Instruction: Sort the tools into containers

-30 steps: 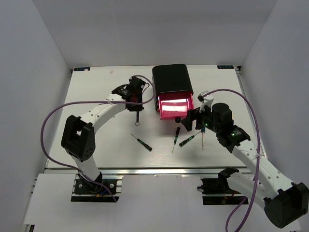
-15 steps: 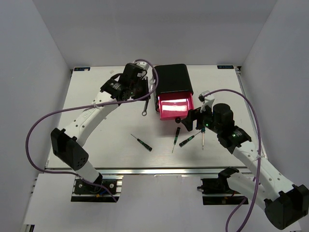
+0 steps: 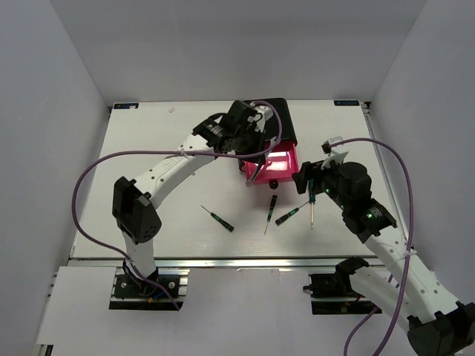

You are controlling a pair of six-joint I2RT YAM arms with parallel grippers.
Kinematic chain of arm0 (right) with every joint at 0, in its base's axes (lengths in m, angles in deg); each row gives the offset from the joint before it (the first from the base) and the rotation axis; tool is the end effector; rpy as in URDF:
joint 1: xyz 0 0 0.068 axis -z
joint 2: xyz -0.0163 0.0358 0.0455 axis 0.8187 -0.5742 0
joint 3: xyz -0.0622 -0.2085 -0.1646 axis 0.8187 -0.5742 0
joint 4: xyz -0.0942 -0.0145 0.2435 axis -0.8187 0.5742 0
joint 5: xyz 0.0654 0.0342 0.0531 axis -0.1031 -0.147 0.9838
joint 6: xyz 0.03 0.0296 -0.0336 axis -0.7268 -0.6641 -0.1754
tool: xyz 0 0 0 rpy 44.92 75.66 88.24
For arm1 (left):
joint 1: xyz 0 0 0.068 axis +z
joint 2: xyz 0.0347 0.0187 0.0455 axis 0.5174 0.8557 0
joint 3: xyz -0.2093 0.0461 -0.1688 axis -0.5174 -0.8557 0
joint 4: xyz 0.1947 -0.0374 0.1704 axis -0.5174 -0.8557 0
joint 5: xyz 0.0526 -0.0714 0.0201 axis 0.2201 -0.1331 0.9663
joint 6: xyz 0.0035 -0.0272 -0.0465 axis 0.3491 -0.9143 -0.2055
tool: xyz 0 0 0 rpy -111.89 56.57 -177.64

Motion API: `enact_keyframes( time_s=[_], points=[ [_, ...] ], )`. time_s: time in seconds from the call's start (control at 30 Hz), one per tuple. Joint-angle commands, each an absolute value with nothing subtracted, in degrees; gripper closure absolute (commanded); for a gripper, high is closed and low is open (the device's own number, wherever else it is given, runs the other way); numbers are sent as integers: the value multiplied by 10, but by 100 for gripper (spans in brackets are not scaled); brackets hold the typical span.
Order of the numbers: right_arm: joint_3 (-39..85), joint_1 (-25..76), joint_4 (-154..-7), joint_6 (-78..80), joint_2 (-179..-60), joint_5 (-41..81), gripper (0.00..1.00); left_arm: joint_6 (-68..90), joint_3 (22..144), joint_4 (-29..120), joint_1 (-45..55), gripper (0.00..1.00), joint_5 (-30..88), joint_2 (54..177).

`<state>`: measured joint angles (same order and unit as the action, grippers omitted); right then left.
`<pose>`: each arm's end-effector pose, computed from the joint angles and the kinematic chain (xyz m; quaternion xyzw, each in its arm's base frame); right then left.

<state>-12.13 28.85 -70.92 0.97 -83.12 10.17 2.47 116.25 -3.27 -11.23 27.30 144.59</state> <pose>0.1682 0.0809 0.3156 -0.1190 0.7788 0.1612 0.5943 0.2967 -0.2790 0.3511 0.2110 0.9017 -0.2582 0.2753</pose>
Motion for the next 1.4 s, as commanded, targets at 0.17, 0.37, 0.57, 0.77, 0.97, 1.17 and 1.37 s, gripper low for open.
enact_keyframes(
  time_s=[0.17,0.37,0.57,0.77,0.97,1.17,1.37],
  points=[
    [-124,303,-723,3,-807,50,16,64,1246,-58,-124,100,218,1487],
    [-128,306,-727,4,-801,43,16,75,1280,-84,-125,100,206,1529],
    [-134,308,-731,4,-798,43,16,82,1278,-94,-125,100,206,1538],
    [-138,309,-736,4,-795,45,16,88,1294,-99,-125,100,214,1559],
    [-141,309,-742,4,-793,47,16,86,1332,-99,-125,100,224,1590],
    [-148,310,-742,2,-786,46,16,82,1371,-103,-124,100,243,1624],
    [-155,310,-744,0,-778,46,16,81,1401,-102,-116,100,268,1650]
  ],
)
